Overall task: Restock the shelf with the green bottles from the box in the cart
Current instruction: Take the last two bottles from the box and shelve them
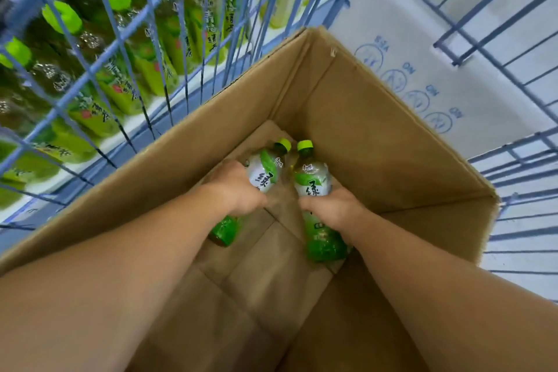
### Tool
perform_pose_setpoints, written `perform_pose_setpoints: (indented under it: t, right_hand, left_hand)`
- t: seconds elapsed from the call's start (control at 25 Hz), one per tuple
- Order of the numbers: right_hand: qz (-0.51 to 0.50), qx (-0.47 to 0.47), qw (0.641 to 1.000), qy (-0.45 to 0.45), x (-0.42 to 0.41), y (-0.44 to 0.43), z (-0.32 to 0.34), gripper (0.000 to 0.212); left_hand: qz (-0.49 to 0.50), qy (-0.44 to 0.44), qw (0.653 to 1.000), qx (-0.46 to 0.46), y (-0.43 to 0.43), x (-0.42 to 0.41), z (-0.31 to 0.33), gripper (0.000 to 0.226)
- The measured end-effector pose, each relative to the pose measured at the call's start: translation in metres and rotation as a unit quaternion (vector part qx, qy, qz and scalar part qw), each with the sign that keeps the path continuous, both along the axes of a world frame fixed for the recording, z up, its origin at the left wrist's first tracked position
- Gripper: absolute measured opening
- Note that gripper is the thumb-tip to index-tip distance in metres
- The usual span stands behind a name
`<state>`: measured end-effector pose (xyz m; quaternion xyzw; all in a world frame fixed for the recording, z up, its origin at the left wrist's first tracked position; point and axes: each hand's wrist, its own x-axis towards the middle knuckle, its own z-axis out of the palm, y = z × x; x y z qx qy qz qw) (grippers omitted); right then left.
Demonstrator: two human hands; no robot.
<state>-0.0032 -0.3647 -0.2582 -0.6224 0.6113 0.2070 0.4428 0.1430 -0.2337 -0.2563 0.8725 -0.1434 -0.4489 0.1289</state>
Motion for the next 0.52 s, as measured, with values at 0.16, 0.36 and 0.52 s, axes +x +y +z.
perform_pose_setpoints:
  t: [0.16, 0.36, 0.52]
  right_hand:
    - [-0.072, 0.018, 0.996, -0.047, 0.001, 0.03, 0.021, 0.026]
    - [-0.146, 0.038, 0.981, -0.122, -0.005, 0.064, 0.077, 0.029]
    - [-0.149, 0.038, 0.976, -0.153, -0.02, 0.09, 0.147, 0.049]
  left_hand:
    - [0.085, 0.096, 0.988, -0.082, 0.029, -0.011, 0.018, 0.036]
    - [0.152, 0.13, 0.965, -0.17, 0.066, -0.03, 0.073, 0.05]
    - [0.123, 0.131, 0.962, -0.206, 0.099, -0.036, 0.143, 0.054]
